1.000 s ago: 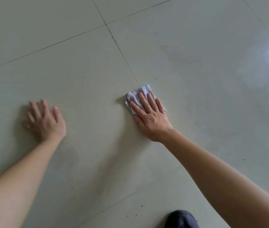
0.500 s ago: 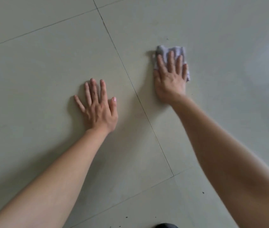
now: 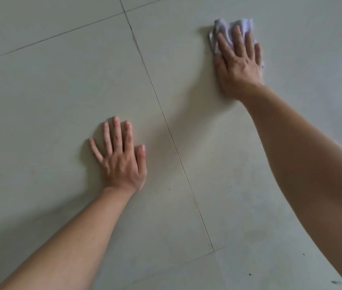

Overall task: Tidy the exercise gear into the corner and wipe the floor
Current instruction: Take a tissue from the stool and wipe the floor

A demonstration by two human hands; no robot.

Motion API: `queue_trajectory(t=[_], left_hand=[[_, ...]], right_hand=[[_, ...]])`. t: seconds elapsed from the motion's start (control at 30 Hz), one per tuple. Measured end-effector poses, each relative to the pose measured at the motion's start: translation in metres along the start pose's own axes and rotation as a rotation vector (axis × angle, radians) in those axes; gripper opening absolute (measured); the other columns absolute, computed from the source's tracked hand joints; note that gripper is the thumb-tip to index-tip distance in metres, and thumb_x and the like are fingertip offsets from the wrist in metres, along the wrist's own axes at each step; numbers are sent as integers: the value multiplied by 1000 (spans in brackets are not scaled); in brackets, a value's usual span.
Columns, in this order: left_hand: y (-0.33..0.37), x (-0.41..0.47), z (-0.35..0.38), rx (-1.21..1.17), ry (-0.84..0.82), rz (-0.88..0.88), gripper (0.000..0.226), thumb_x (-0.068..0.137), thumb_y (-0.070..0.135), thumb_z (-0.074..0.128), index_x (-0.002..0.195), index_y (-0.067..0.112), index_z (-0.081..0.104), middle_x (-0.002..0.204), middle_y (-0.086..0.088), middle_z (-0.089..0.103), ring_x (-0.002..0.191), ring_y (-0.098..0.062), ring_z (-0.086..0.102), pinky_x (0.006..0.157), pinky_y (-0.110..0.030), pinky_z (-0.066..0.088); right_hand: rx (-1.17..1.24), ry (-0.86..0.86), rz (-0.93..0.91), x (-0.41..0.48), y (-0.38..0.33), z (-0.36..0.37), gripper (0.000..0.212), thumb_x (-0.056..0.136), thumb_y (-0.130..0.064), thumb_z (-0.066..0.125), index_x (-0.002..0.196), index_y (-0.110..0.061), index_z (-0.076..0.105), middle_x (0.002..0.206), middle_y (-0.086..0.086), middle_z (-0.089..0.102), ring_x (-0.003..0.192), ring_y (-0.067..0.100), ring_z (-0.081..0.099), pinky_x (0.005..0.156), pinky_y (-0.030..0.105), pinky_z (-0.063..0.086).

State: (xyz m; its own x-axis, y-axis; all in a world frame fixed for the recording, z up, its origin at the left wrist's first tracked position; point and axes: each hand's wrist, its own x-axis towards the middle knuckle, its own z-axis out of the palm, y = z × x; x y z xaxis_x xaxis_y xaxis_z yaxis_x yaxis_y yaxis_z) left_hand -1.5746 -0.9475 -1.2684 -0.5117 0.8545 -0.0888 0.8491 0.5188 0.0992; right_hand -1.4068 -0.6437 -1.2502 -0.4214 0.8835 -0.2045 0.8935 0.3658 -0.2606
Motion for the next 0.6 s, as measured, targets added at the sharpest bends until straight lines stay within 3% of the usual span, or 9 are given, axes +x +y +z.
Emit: queue_trajectory(t=[0.13, 0.27, 0.4, 0.47, 0.6], left_hand=[[3, 0, -4, 14, -33, 18, 67, 98, 47, 24, 157, 14, 21, 165, -10, 12, 152, -31, 9, 116, -66, 6], [4, -1, -5, -4, -56, 3, 66, 98, 46, 22, 156, 14, 21, 165, -10, 12, 152, -32, 8, 115, -66, 5], [2, 1, -7, -47, -63, 3, 67, 98, 46, 23, 157, 14, 20, 165, -10, 11, 152, -32, 7, 116, -66, 4], [2, 0, -7, -59, -63, 2, 67, 98, 47, 23, 157, 15, 19, 165, -9, 10, 152, -32, 6, 116, -66, 3], [1, -2, -4, -35, -92, 9, 67, 98, 47, 19, 157, 15, 16, 166, -9, 8, 152, -32, 4, 116, -66, 1]], right_hand=[[8, 36, 98, -24, -42, 20, 57, 105, -47, 23, 160, -35, 16, 170, 7, 4, 155, 34, -1, 125, 49, -1], [-21, -61, -265, -108, -88, 52, 55, 106, -45, 26, 160, -32, 21, 169, 9, 10, 155, 37, 0, 124, 48, -3], [-117, -167, -613, -139, -36, 40, 51, 108, -45, 30, 158, -35, 27, 168, 3, 15, 156, 28, 3, 126, 45, 4], [-178, -173, -579, -132, 7, 25, 52, 107, -49, 26, 158, -41, 21, 169, 0, 10, 156, 25, -1, 126, 45, 6], [-137, -157, -252, -136, 47, 8, 55, 105, -53, 20, 158, -47, 7, 170, -4, -1, 156, 25, -6, 125, 46, 3]])
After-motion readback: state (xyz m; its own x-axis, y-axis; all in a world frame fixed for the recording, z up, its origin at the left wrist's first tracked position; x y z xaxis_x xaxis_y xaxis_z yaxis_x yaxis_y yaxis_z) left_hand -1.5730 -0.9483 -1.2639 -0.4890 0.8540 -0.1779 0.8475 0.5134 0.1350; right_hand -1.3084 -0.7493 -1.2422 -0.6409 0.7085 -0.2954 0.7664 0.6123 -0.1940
